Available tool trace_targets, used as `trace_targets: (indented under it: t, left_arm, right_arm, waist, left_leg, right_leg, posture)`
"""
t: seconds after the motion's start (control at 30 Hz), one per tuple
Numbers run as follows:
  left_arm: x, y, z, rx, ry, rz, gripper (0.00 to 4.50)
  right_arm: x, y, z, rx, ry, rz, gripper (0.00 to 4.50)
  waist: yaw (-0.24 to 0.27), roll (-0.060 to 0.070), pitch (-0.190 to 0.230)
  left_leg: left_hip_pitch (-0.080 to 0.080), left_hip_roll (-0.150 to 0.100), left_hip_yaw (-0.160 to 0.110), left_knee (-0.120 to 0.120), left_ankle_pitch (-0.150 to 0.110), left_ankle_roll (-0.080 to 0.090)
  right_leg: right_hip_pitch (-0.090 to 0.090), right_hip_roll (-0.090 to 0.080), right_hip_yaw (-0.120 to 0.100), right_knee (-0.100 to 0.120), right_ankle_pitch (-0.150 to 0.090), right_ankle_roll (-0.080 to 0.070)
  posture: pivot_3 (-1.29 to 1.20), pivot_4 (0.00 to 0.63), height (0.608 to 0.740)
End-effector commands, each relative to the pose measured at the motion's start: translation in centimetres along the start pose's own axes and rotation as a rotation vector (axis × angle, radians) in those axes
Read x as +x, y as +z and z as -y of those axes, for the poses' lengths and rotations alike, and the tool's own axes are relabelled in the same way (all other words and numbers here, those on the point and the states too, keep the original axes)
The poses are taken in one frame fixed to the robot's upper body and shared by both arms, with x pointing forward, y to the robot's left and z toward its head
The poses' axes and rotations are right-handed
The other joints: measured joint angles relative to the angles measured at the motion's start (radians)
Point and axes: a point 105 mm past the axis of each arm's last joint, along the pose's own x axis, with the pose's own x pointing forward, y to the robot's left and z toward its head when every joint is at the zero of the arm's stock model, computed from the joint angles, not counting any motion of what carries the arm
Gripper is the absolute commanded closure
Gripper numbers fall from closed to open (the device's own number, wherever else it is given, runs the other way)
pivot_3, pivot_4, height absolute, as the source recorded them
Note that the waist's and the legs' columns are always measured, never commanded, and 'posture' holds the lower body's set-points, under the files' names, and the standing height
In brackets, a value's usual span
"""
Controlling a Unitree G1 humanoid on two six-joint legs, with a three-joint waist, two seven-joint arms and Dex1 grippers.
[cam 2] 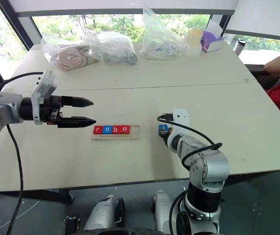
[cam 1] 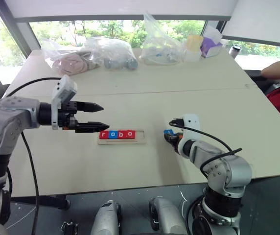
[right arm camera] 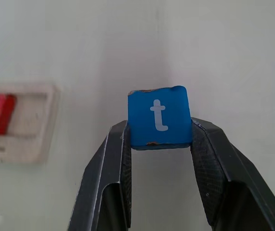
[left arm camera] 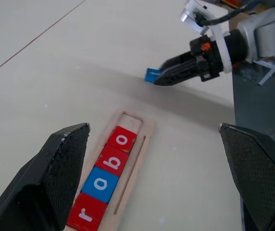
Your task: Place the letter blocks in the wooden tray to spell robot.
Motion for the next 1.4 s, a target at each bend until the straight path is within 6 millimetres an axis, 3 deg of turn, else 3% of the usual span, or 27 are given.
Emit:
trace_targets:
  t: [0.03, 0.07, 0.27, 0.3, 0.4, 0.67, 0.8, 0.93, 1.1, 1.4]
  left_arm:
    - [-0.1, 0.7, -0.1, 0.04, -0.01, 0.008, 0.0]
    - [0.0, 0.7, -0.1, 0.04, -0.013, 0.006, 0.0]
    - [0.0, 0.0, 0.1, 0.039, -0.016, -0.015, 0.0]
    - [0.0, -0.1, 0.1, 0.039, -0.015, -0.016, 0.0]
    - [-0.2, -0.2, 0.1, 0.039, -0.013, -0.019, 0.0]
    - [-0.3, -0.6, 0.8, 0.055, -0.043, -0.041, 0.0]
    - [-0.1, -1.3, 2.5, 0.081, -0.117, -0.103, 0.0]
    - [0.2, -1.5, 3.8, 0.11, -0.149, -0.138, 0.0]
    - [0.0, -1.5, 4.2, 0.1, -0.13, -0.132, 0.0]
    - [-0.5, -1.9, 4.1, 0.073, -0.089, -0.139, 0.0]
  right_arm:
    - [-0.7, 0.1, -0.8, -0.019, -0.006, 0.026, 3.35]
    - [-0.6, -0.3, -0.9, -0.017, -0.011, 0.016, 3.35]
    - [-0.6, -0.5, -1.8, -0.041, 0.002, 0.018, 0.29]
    - [-0.7, -0.3, -1.8, -0.044, 0.003, 0.023, 0.04]
    - [-1.9, 1.3, -2.2, -0.022, 0.103, 0.093, 0.04]
    - [-4.8, 4.4, 0.4, -0.531, 0.416, 0.127, 0.04]
    - [-3.6, 5.2, 2.4, -0.798, 0.51, 0.114, 0.04]
    - [0.1, 5.8, 4.2, -0.815, 0.496, 0.109, 0.04]
    - [2.2, 4.0, 4.9, -0.85, 0.579, 0.055, 0.04]
    - [2.2, 2.3, 4.5, -0.857, 0.667, 0.021, 0.04]
  waist:
    - [-0.002, 0.0, 0.0]
    - [-0.002, 0.0, 0.0]
    - [-0.002, 0.0, 0.0]
    - [-0.002, 0.0, 0.0]
    - [0.001, 0.0, 0.0]
    - [0.0, -0.001, 0.0]
    - [-0.003, -0.002, 0.001]
    - [-0.002, -0.002, 0.001]
    - [0.005, -0.002, 0.001]
    - [0.005, -0.002, 0.001]
  left_leg:
    - [-0.001, 0.0, 0.0, -0.001, 0.0, 0.0]
    - [-0.001, 0.0, 0.0, -0.001, 0.0, 0.0]
    - [-0.002, 0.0, 0.0, -0.004, 0.0, 0.0]
    - [-0.002, 0.0, 0.0, -0.003, 0.0, 0.0]
    - [-0.002, 0.0, 0.0, -0.002, 0.0, 0.0]
    - [-0.002, -0.003, 0.001, -0.002, -0.001, 0.001]
    - [-0.001, -0.002, 0.001, -0.003, -0.001, 0.001]
    - [-0.001, 0.0, 0.001, -0.003, -0.001, 0.001]
    - [-0.002, 0.0, 0.001, -0.002, -0.001, 0.001]
    - [-0.002, -0.001, 0.002, -0.001, -0.001, 0.001]
  right_leg:
    - [-0.001, 0.0, 0.0, 0.0, 0.0, 0.0]
    - [-0.001, 0.0, 0.0, -0.001, 0.0, 0.001]
    - [-0.003, 0.002, 0.0, -0.001, -0.002, 0.003]
    - [-0.002, 0.001, 0.0, -0.001, -0.002, 0.003]
    - [-0.002, 0.001, 0.0, -0.001, -0.001, 0.002]
    - [0.0, -0.002, 0.001, -0.004, -0.002, 0.003]
    - [0.0, 0.001, 0.0, -0.004, -0.002, 0.003]
    - [0.0, 0.004, 0.001, -0.002, -0.002, 0.003]
    - [0.0, 0.003, 0.001, -0.002, -0.002, 0.003]
    - [0.0, 0.001, 0.001, -0.001, -0.002, 0.004]
  posture:
    - [0.0, 0.15, 0.74]
    - [0.0, 0.15, 0.74]
    - [0.0, 0.15, 0.74]
    - [0.0, 0.15, 0.74]
    - [0.0, 0.15, 0.74]
    - [0.0, 0.15, 0.74]
    - [0.0, 0.15, 0.74]
    - [0.0, 0.15, 0.74]
    - [0.0, 0.15, 0.74]
    - [0.0, 0.15, 0.74]
